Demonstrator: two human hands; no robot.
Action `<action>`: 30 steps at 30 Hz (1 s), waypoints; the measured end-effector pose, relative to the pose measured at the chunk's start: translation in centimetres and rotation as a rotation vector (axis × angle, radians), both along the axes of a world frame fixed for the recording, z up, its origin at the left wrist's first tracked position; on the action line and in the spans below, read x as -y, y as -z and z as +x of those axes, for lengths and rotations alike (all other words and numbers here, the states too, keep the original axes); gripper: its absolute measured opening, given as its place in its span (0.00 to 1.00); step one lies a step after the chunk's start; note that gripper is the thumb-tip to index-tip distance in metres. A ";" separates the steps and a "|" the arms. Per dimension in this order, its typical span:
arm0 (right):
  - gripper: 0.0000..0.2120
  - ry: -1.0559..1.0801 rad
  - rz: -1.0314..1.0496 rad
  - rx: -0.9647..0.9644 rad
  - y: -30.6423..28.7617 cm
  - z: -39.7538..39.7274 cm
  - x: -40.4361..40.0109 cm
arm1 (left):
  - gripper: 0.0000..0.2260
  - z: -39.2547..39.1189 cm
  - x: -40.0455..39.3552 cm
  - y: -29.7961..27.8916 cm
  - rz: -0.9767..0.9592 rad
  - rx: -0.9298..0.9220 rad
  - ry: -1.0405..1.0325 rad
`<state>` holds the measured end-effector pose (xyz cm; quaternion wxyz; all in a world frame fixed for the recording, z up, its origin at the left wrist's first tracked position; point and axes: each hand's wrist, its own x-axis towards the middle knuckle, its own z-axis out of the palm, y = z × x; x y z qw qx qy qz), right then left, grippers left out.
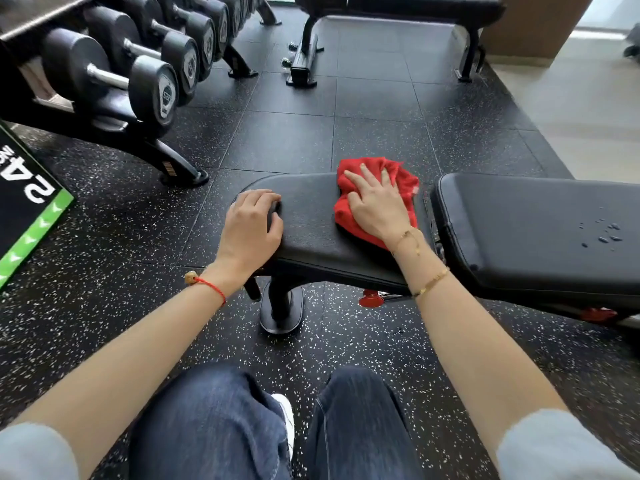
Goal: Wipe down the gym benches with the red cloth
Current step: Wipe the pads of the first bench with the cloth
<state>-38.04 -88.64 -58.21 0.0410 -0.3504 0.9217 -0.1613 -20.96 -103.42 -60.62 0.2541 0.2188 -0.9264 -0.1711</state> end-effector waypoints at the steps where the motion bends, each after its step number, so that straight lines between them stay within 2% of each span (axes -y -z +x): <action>1: 0.24 -0.033 0.008 0.000 -0.1 0.5 1.1 | 0.14 0.2 0.1 0.0 0.005 0.002 0.001; 4: 0.24 -0.178 -0.007 -0.022 0.0 2.8 3.0 | 0.12 0.8 0.3 -0.1 0.006 -0.007 -0.001; 8: 0.24 -0.333 -0.074 -0.030 0.4 5.4 0.6 | 0.08 1.2 0.4 -0.3 0.011 -0.016 -0.011; 13: 0.24 -0.250 -0.119 -0.028 0.6 3.9 -3.1 | 0.08 1.2 0.6 -0.4 0.017 0.001 -0.013; 18: 0.23 -0.088 -0.033 -0.010 0.1 1.6 1.0 | 0.11 1.4 0.5 -0.7 0.031 -0.008 -0.008; 24: 0.24 -0.308 0.018 0.000 -0.1 4.6 7.4 | 0.17 2.1 0.4 -1.4 0.016 -0.052 -0.025; 27: 0.25 -0.410 -0.002 -0.027 0.2 7.1 6.8 | 0.18 2.1 0.4 -1.8 0.002 -0.050 -0.029; 30: 0.24 -0.421 -0.053 -0.042 0.4 8.3 3.7 | 0.18 1.7 0.1 -1.7 -0.015 -0.021 -0.013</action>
